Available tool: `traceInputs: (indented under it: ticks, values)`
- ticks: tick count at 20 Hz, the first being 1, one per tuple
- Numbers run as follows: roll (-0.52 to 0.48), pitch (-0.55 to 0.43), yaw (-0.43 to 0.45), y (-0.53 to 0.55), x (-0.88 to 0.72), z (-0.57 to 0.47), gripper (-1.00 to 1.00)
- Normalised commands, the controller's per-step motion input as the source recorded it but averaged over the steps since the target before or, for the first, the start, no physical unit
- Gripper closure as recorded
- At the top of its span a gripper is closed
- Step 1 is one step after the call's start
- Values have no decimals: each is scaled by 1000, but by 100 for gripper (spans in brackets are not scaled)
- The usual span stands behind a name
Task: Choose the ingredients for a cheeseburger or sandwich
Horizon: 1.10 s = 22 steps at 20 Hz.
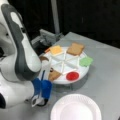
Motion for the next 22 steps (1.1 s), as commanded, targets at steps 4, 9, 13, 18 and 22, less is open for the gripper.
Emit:
traceInputs:
  ticks: [4, 9, 13, 18, 22]
  values:
    - [216, -78, -2, -47, 2, 44, -100]
    - [183, -96, -5, 23, -12, 20, -100]
    - [164, -109, -22, 101, -44, 1, -100]
    - [156, -122, -41, 125, -66, -2, -100]
    - [115, -123, -60, 98, -66, 46, -100]
